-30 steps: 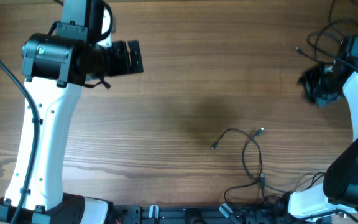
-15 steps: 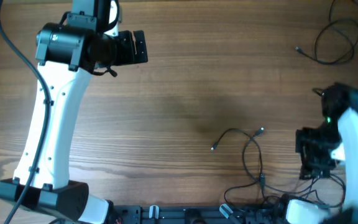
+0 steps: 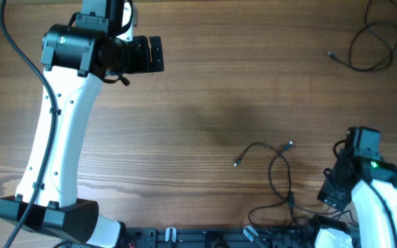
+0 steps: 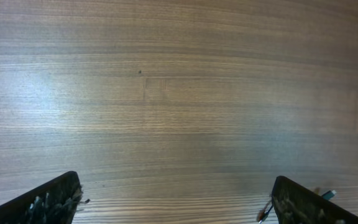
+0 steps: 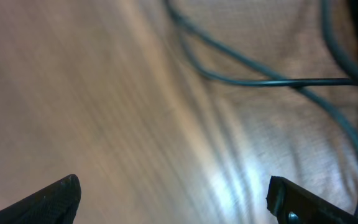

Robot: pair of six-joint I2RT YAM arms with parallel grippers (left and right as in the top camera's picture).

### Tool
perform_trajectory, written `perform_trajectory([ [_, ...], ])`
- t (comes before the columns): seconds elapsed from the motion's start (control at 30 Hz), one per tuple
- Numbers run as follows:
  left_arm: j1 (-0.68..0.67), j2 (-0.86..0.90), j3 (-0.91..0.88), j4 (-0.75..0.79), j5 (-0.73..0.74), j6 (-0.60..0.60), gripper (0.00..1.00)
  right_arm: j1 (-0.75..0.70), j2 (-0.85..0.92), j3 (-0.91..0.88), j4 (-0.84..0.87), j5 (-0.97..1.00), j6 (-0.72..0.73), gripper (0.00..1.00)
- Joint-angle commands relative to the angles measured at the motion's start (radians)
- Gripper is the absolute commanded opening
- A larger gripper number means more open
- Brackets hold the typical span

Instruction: Untangle cables

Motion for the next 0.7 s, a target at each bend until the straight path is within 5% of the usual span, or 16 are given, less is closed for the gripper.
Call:
perform_trajectory([
  [0.0, -0.002, 0.006, -0.003, 0.007, 0.011, 0.029, 1.0, 0.002, 0.161, -0.015, 0.024, 0.044, 0.154, 0.98],
  [0.13, -0.002, 0.006, -0.003, 0.007, 0.011, 0.029, 1.0, 0.0, 0.297, -0.011, 0.035, 0.112, 0.245, 0.95],
  [0.67, -0.002, 0.006, -0.003, 0.012, 0.011, 0.058, 1.0, -0.001, 0.137, 0.049, -0.204, 0.373, 0.244, 0.95],
])
